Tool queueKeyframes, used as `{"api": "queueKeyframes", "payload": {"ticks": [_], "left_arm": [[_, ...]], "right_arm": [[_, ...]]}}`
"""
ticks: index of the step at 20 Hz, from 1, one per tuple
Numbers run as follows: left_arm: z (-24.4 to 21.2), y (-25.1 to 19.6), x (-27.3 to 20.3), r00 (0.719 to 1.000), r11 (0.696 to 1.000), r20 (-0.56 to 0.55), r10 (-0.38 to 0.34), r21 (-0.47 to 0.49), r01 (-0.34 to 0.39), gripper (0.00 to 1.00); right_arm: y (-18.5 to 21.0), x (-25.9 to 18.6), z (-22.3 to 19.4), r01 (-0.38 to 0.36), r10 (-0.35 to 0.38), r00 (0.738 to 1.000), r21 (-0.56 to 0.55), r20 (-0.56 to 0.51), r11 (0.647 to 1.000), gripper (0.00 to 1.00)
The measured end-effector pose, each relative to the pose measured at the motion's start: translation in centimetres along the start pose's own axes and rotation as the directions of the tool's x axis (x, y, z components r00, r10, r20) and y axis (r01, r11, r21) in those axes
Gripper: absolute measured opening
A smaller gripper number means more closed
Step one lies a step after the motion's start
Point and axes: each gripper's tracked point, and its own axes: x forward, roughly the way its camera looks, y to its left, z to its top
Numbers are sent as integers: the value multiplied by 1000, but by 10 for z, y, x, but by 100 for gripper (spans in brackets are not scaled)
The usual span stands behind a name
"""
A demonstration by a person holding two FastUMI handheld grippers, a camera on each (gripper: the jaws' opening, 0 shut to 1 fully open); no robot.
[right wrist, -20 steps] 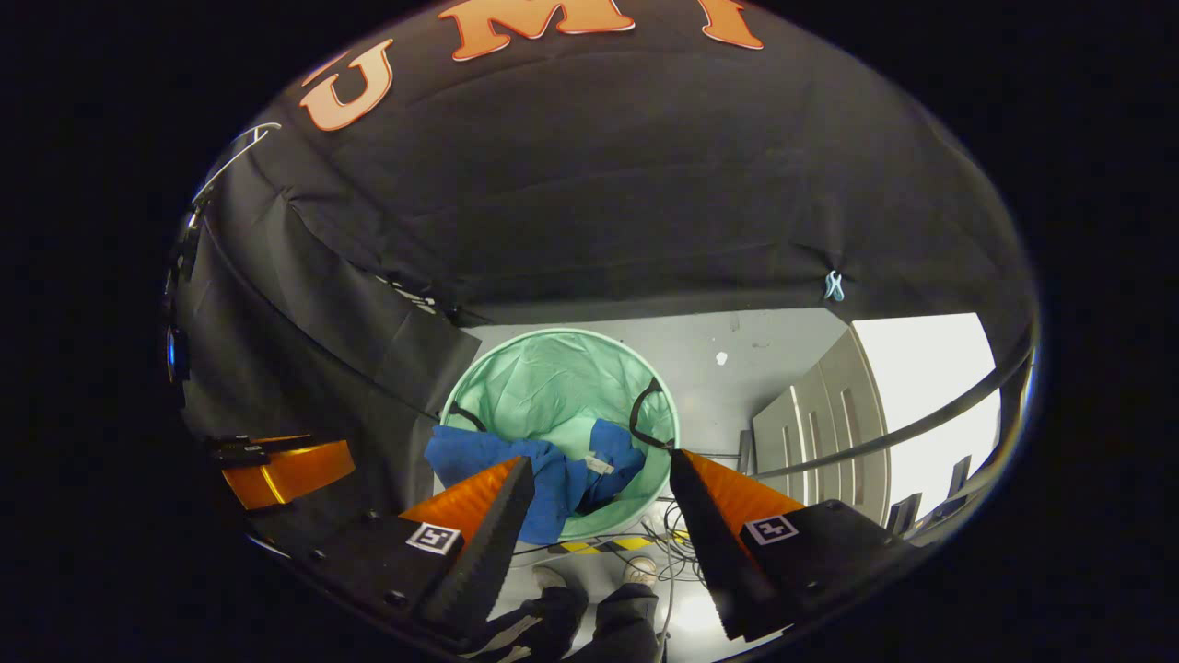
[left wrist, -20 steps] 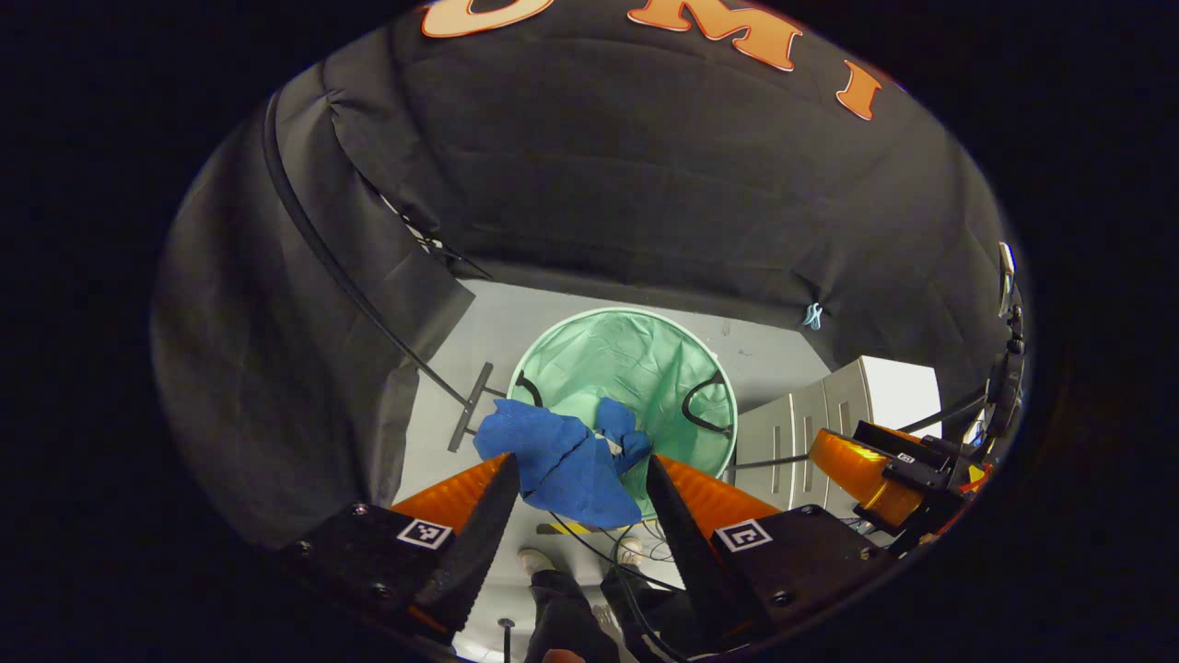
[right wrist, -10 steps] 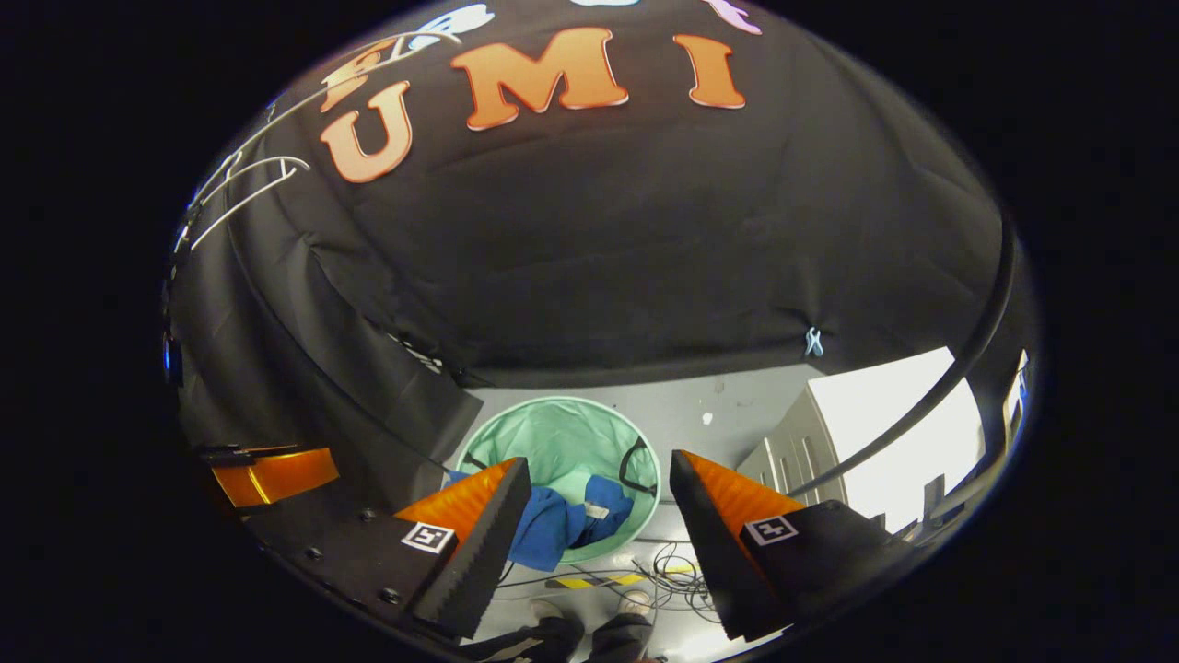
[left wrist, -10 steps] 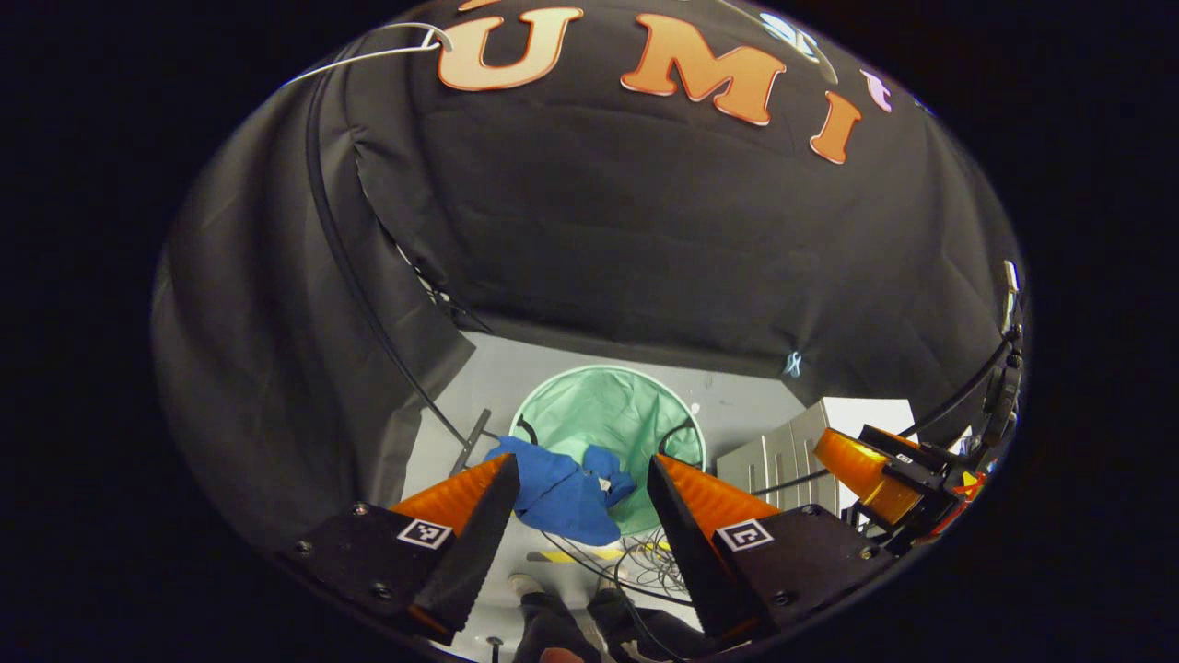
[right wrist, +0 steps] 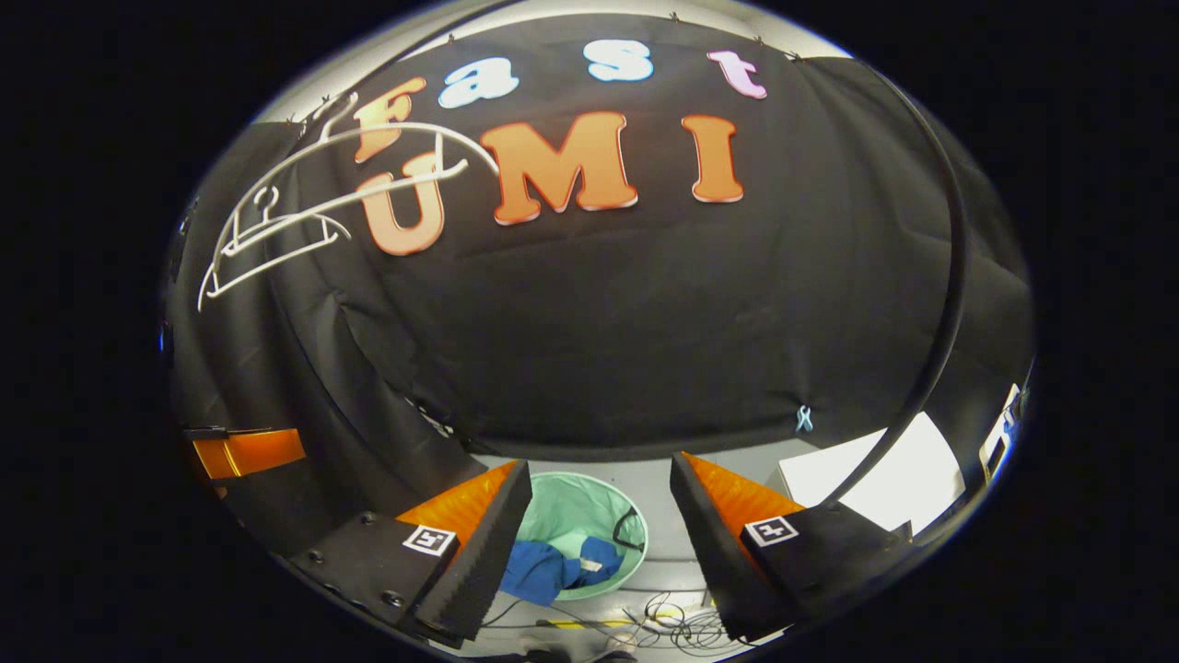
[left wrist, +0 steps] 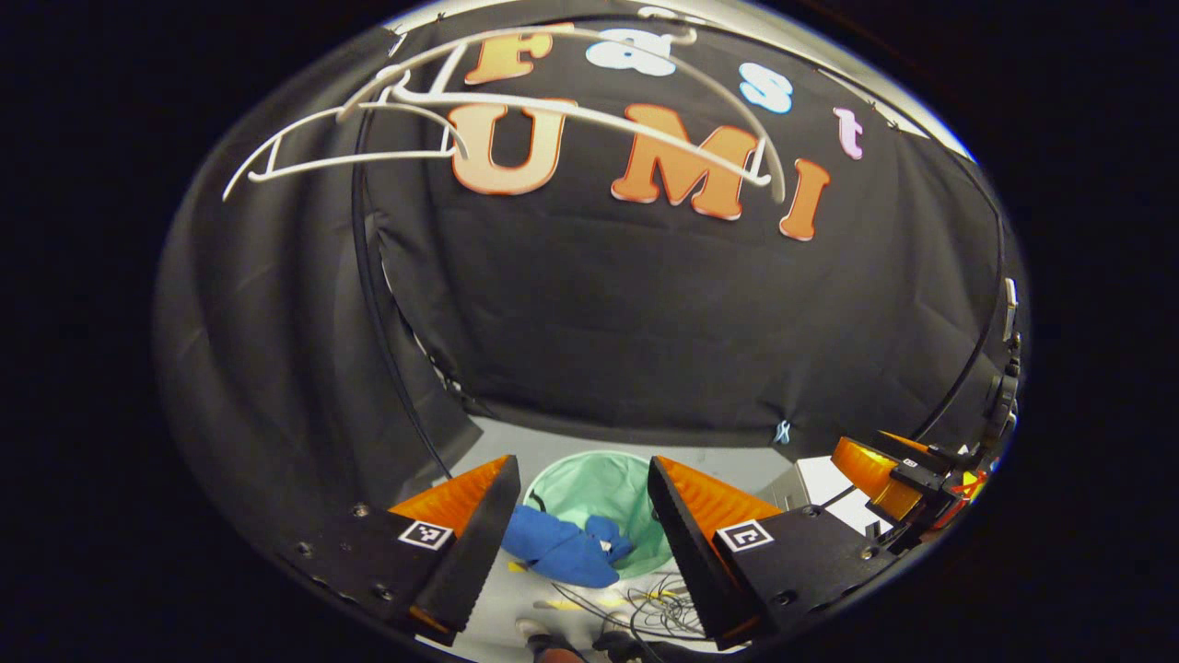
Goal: Grasp the clothes on the hanger with both hands and then place them into the laundry hamper below.
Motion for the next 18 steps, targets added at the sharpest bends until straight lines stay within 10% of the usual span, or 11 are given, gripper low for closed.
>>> {"api": "queueKeyframes", "payload": {"ticks": [18], "left_arm": [[142, 19, -117, 863, 990, 485, 139, -60, -126, 85]], "right_arm": [[-34, -52, 125, -110, 121, 946, -53, 302, 993, 98]]}}
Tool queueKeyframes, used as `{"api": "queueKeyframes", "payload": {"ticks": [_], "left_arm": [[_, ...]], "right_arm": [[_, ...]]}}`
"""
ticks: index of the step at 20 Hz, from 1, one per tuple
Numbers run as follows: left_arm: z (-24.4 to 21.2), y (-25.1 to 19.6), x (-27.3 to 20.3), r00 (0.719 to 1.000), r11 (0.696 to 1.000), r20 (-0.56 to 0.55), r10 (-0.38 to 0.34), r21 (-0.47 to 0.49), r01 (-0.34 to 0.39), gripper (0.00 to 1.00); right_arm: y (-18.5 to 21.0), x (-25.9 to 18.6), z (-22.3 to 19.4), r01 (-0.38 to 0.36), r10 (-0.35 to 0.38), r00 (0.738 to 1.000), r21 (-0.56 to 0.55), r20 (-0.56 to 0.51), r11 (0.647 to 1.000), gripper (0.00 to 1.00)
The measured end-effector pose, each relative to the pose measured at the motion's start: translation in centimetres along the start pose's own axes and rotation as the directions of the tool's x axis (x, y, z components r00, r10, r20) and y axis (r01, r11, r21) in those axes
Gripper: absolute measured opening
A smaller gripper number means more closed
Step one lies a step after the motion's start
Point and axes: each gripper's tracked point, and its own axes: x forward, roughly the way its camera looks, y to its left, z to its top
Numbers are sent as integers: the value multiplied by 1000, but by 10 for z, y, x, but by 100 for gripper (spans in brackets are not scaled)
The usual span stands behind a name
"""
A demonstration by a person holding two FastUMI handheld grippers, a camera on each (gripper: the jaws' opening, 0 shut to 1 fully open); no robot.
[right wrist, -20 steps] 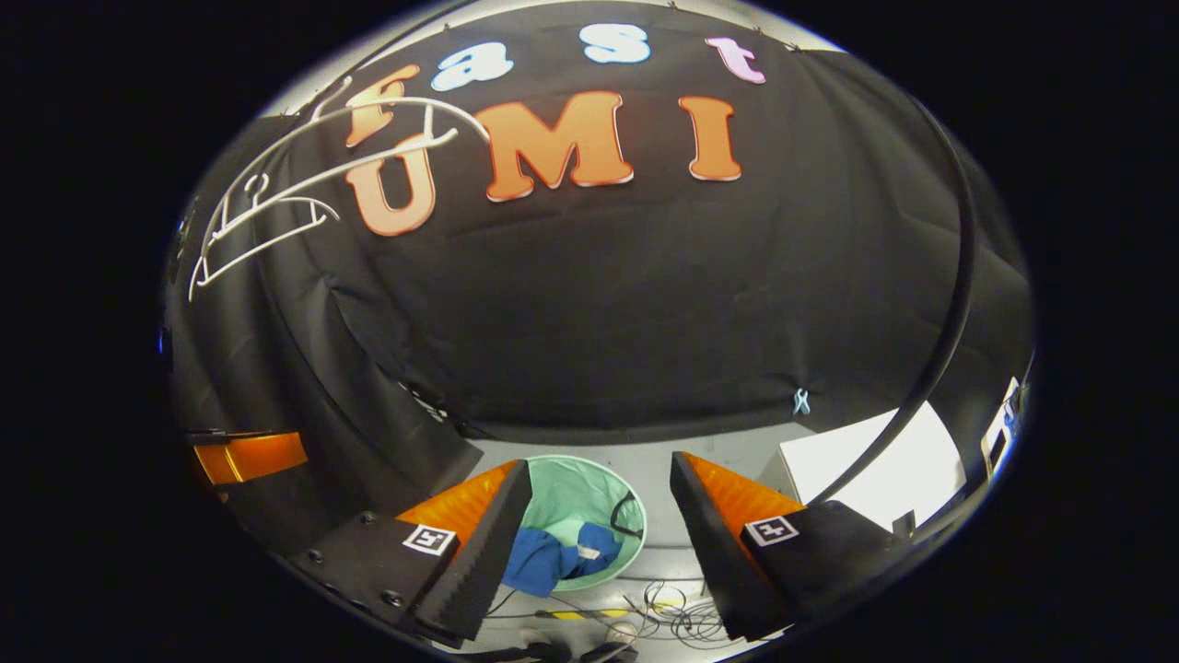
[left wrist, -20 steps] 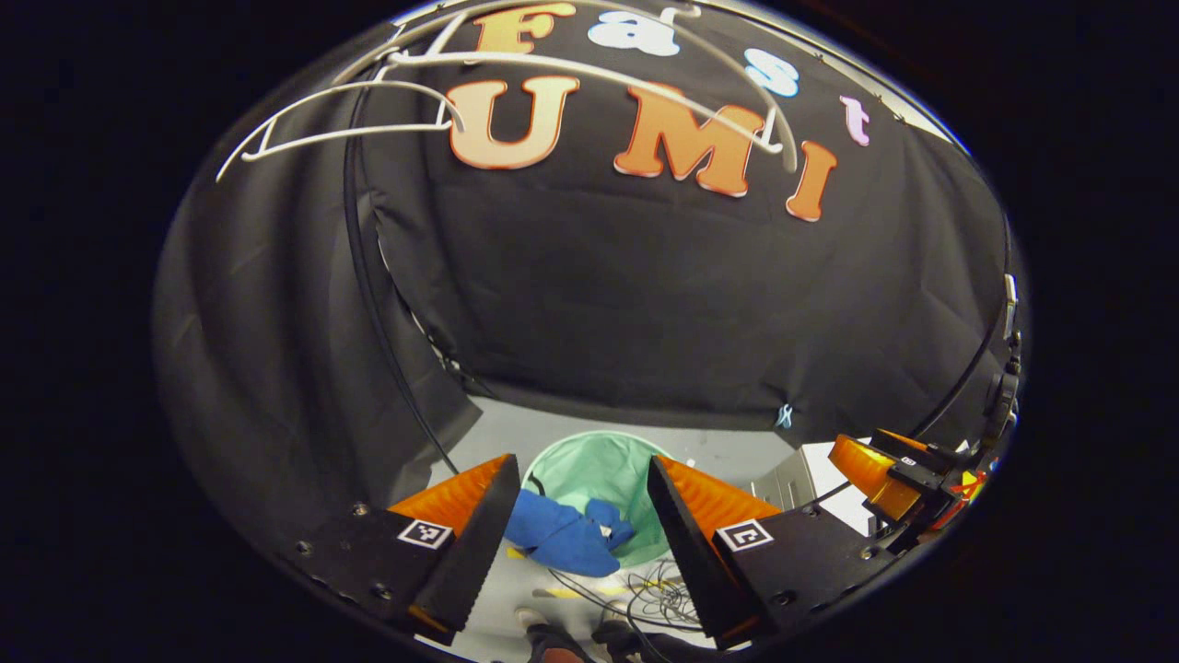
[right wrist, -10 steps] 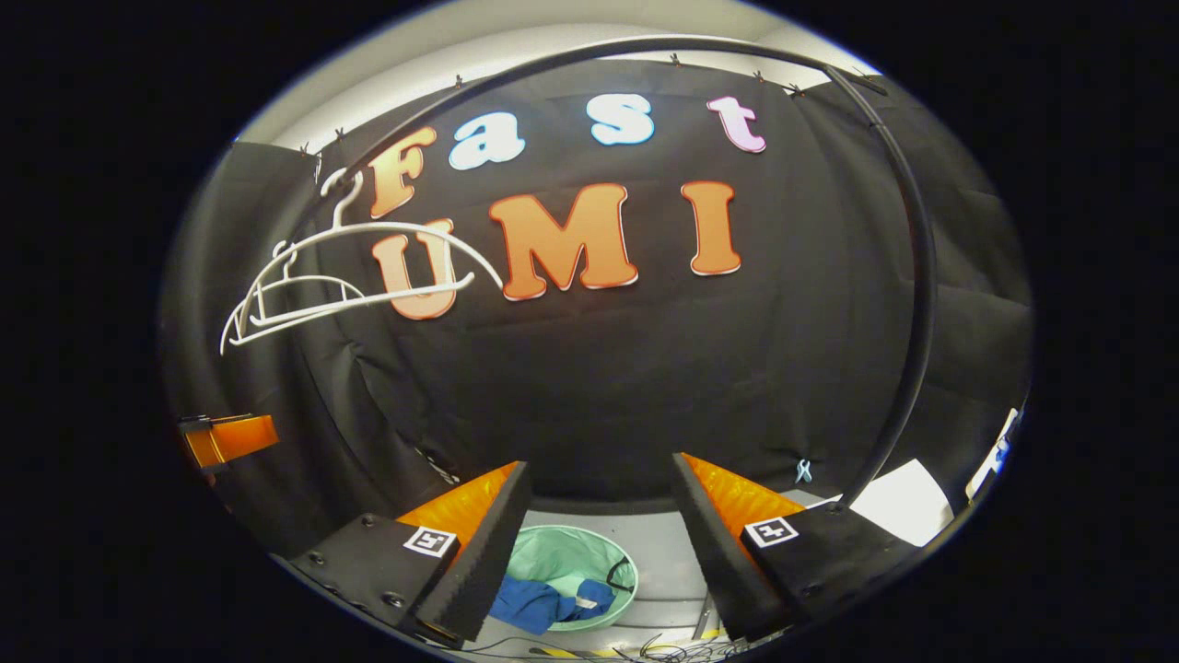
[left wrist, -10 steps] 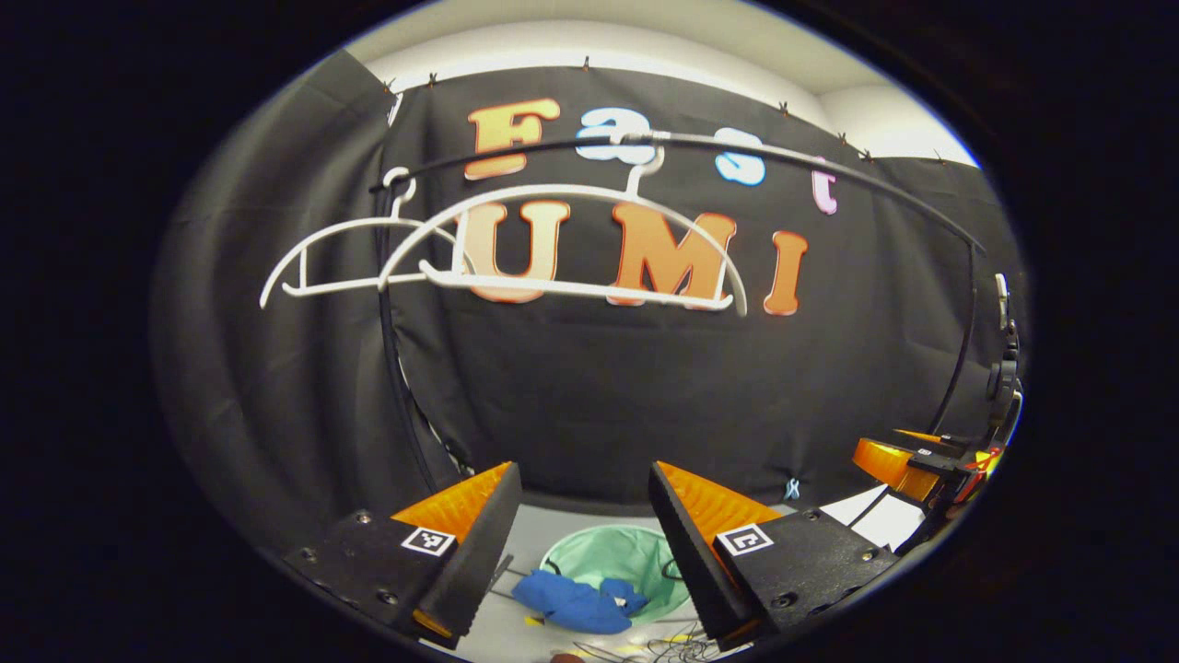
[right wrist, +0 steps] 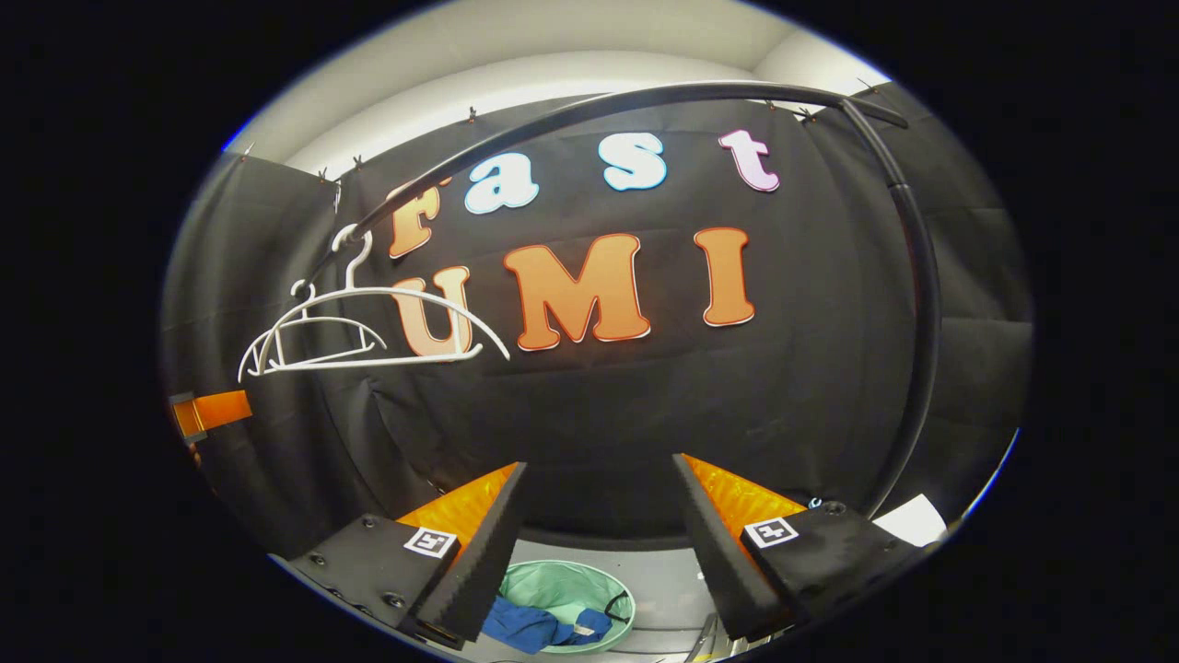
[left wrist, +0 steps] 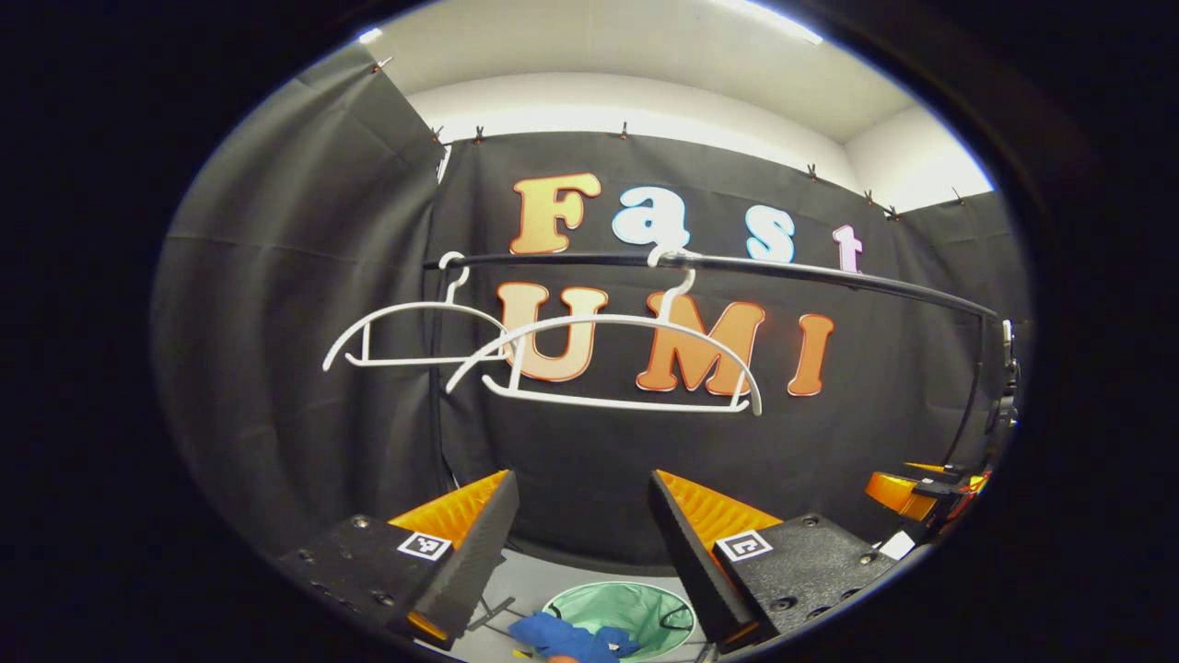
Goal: Grasp the clothes on the hanger with both hands and then place them into the laundry hamper below.
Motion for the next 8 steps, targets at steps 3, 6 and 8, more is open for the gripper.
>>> {"api": "queueKeyframes", "payload": {"ticks": [3, 6, 8], "left_arm": [[0, 9, -3, 999, 999, 3, 44, 15, -44, 85], [2, 13, -3, 997, 997, 18, 73, 13, -74, 86], [4, 15, -4, 997, 997, 22, 79, 5, -79, 87]], "right_arm": [[4, 5, 0, -20, 20, 1000, 3, 9, 1000, 89], [5, 7, -2, -32, 32, 999, 7, 7, 999, 89], [5, 9, -3, -34, 34, 999, 3, 7, 999, 89]]}}
